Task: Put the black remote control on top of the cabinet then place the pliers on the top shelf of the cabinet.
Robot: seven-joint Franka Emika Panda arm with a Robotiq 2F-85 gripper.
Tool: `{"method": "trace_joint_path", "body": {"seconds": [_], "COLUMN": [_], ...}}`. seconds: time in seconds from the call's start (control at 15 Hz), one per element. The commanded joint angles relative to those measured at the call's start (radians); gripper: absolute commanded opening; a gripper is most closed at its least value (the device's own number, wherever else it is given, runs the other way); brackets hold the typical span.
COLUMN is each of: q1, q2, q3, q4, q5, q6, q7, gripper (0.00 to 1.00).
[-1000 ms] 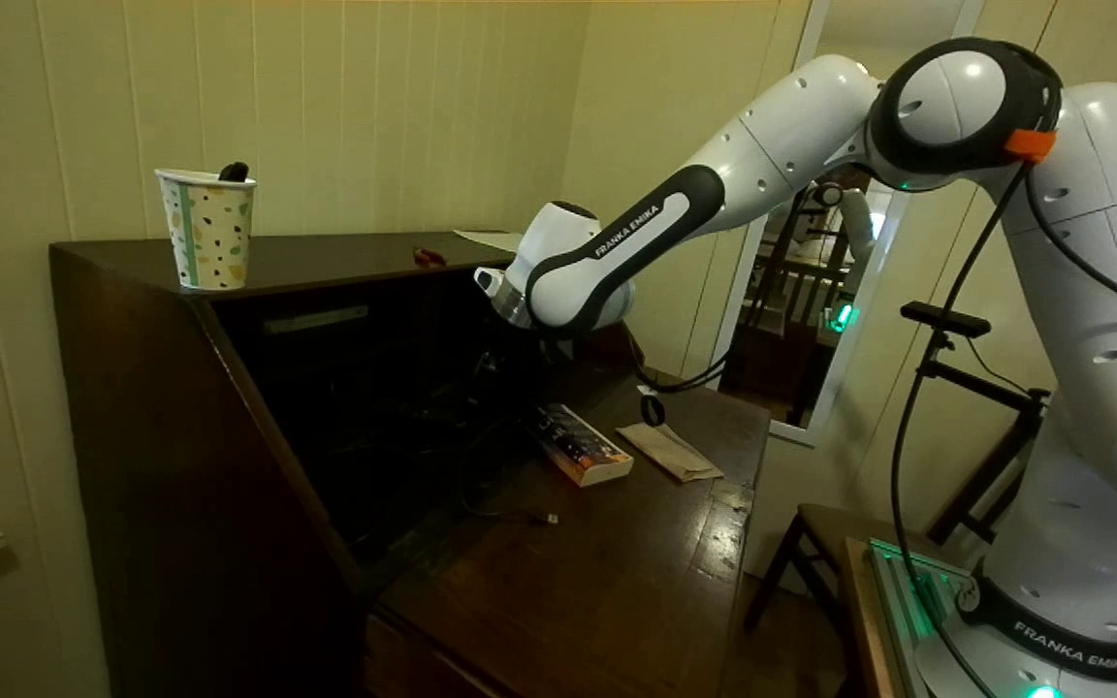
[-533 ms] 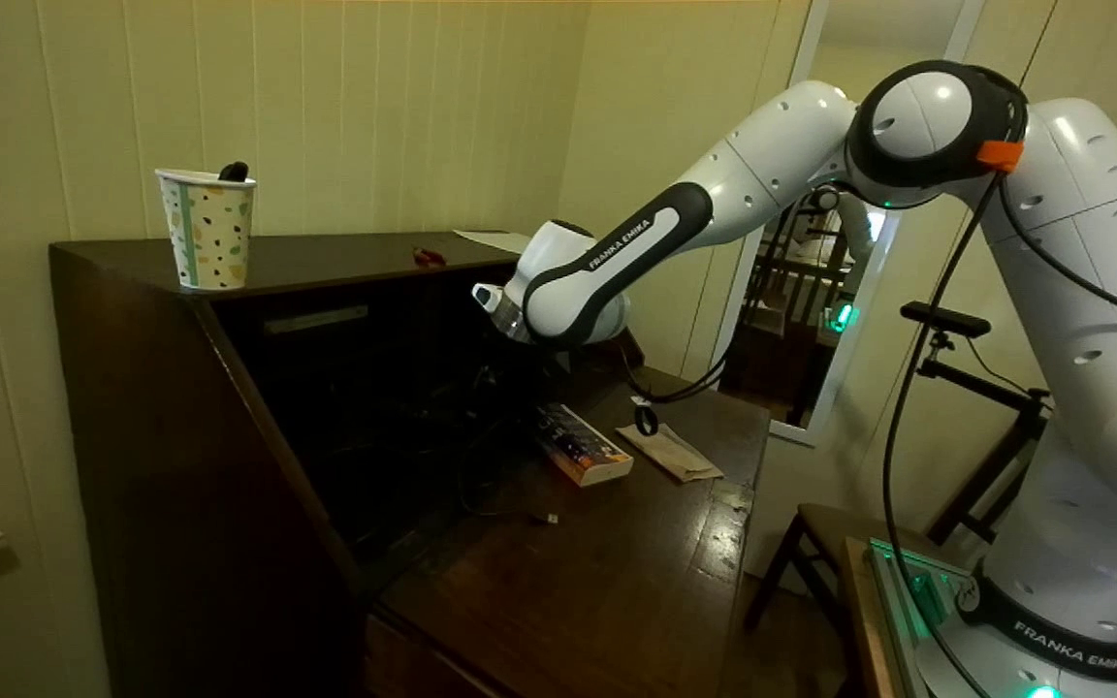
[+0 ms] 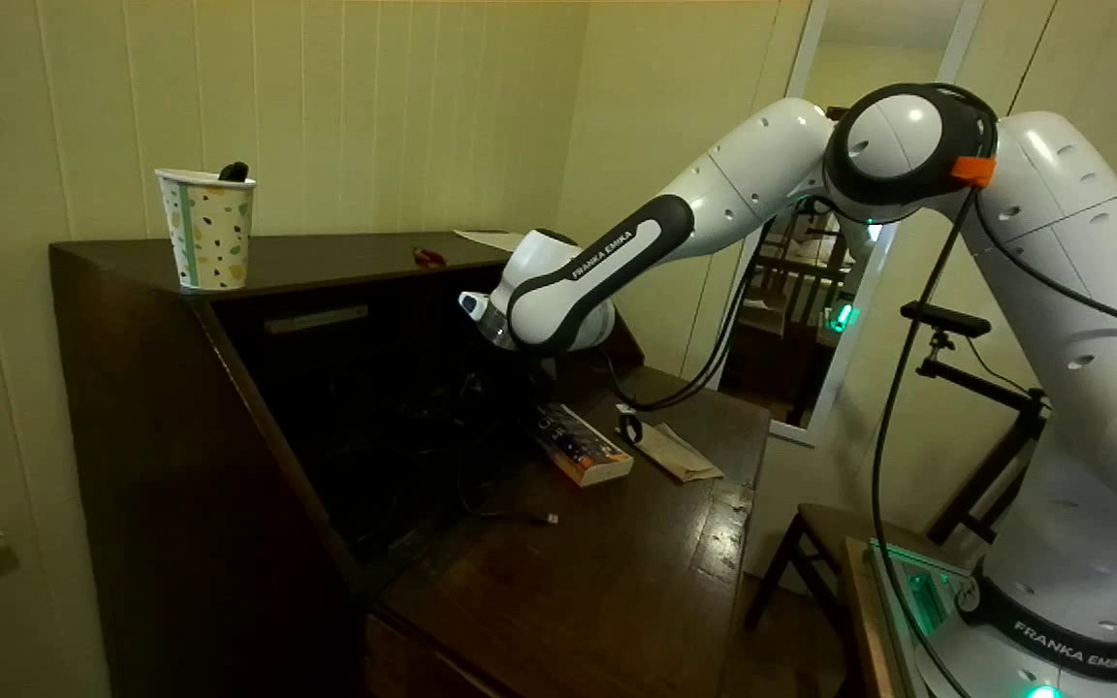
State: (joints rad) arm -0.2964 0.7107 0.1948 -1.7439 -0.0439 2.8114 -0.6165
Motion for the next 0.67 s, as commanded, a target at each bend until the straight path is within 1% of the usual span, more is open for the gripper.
{"method": "trace_joint_path", "body": {"seconds": [0.0,0.13,0.2,0.33,0.4,0.47,0.6], "q1": [0.016,0.026,0.028,0.029,0.03,0.035,0.055], "q2": [0.052,0.063,0.068,0.076,0.075,0.07,0.045], "q3": [-0.007,-0.017,-0.018,-0.02,-0.022,-0.026,-0.043], "q4": [0.089,0.111,0.121,0.137,0.139,0.139,0.127], "q5": [-0.001,0.0,0.002,0.006,0.008,0.01,0.007], "q6": [-0.057,-0.086,-0.099,-0.125,-0.137,-0.153,-0.198], "q7": [0.004,0.017,0.018,0.02,0.024,0.036,0.083], "gripper": [1.0,0.99,0.76,0.72,0.65,0.56,0.42]}}
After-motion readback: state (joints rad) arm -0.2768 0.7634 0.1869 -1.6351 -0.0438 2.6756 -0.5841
